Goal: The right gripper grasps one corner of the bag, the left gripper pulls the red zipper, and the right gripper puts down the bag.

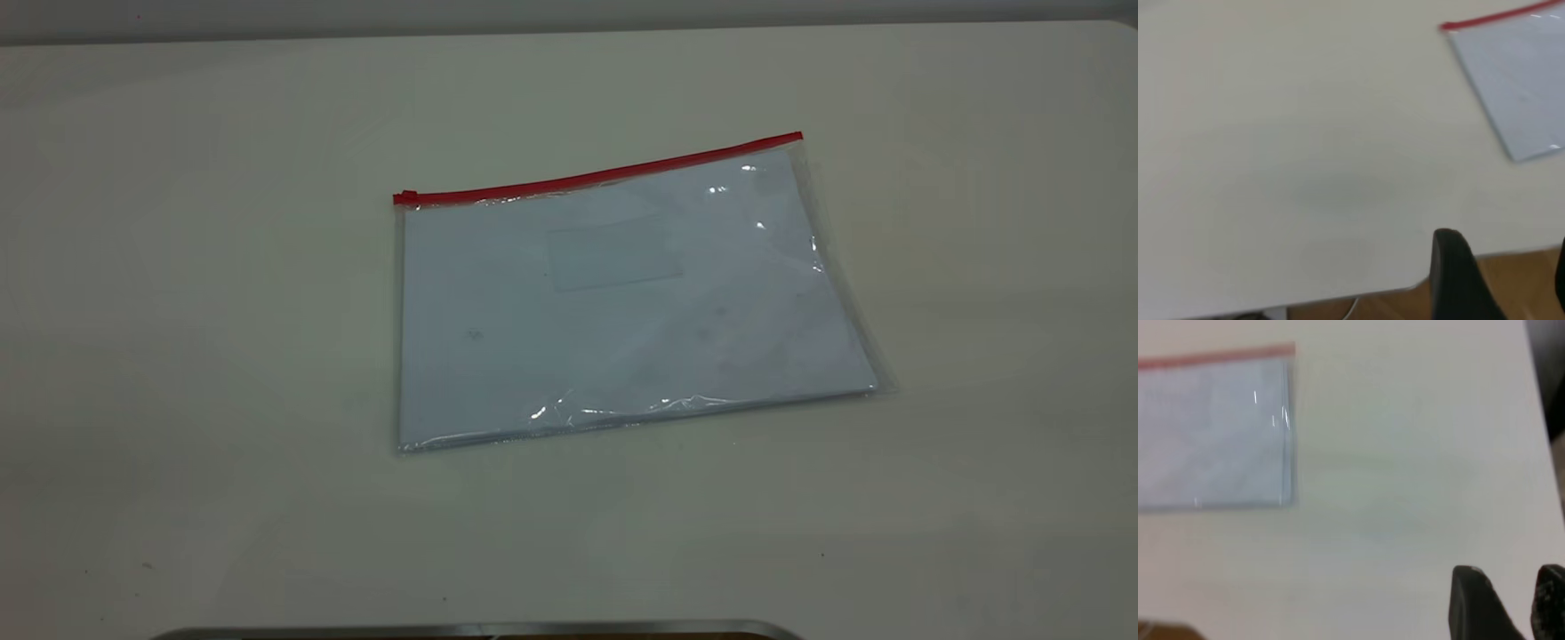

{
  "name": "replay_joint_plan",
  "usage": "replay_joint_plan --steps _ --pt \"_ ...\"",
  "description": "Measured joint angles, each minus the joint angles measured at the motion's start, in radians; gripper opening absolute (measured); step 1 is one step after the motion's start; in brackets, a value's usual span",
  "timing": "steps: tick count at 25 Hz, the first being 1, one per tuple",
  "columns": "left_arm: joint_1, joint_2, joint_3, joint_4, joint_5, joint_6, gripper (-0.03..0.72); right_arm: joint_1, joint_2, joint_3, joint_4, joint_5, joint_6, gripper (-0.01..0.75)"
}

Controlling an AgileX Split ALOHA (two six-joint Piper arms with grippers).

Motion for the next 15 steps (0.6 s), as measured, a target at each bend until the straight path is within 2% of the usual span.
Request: replay_joint_plan --steps 4,15 --pt "0.062 0.000 0.000 0.000 0.000 0.000 0.425 0.000 -0.022 0.000 0.000 0.009 0.001 0.241" --pt "0.064 0.000 0.000 0.000 0.001 0.000 0.425 0.000 -0.022 0.000 0.000 0.009 0.001 0.241"
